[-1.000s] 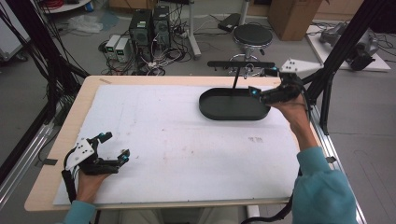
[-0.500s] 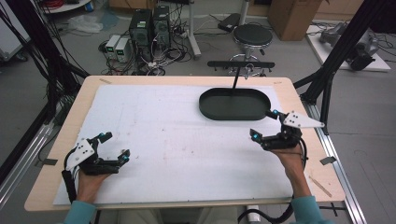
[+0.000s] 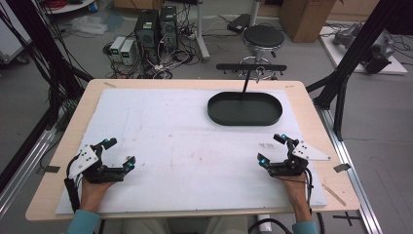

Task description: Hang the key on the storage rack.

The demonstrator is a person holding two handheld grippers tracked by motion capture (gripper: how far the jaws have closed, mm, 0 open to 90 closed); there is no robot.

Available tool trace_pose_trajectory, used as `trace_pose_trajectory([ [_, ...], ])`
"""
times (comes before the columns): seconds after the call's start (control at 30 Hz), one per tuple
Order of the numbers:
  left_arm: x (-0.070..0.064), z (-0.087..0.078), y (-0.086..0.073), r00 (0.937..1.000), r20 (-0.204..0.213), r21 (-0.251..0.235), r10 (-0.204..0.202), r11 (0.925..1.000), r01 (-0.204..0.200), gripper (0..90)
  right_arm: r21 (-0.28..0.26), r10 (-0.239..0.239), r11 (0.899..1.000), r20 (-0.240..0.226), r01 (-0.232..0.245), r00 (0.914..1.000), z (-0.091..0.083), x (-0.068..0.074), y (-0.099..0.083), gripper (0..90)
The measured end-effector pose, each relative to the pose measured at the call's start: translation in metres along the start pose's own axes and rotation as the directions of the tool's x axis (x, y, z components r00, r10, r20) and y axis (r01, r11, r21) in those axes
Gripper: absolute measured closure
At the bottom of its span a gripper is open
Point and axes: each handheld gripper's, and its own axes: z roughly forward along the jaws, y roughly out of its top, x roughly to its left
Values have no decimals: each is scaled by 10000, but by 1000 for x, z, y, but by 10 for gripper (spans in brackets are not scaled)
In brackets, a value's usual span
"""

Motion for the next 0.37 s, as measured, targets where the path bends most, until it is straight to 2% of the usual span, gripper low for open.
trace_pose_trajectory([
  [0.1, 0, 0, 0, 10000, -5, -9, -22, 10000, 22, 17, 158, 64, 9999, -5, -64, 10000, 3, 1, -9, 7],
  [0.23, 1, 0, 0, 10000, -23, 25, -37, 10000, 37, 17, 26, -121, 9999, 148, 120, 9998, 2, 2, -9, 7],
  [0.37, 0, 0, 0, 10000, -50, -11, -36, 10000, 36, 17, 116, -295, 9995, 248, 292, 9993, 2, 5, -9, 7],
])
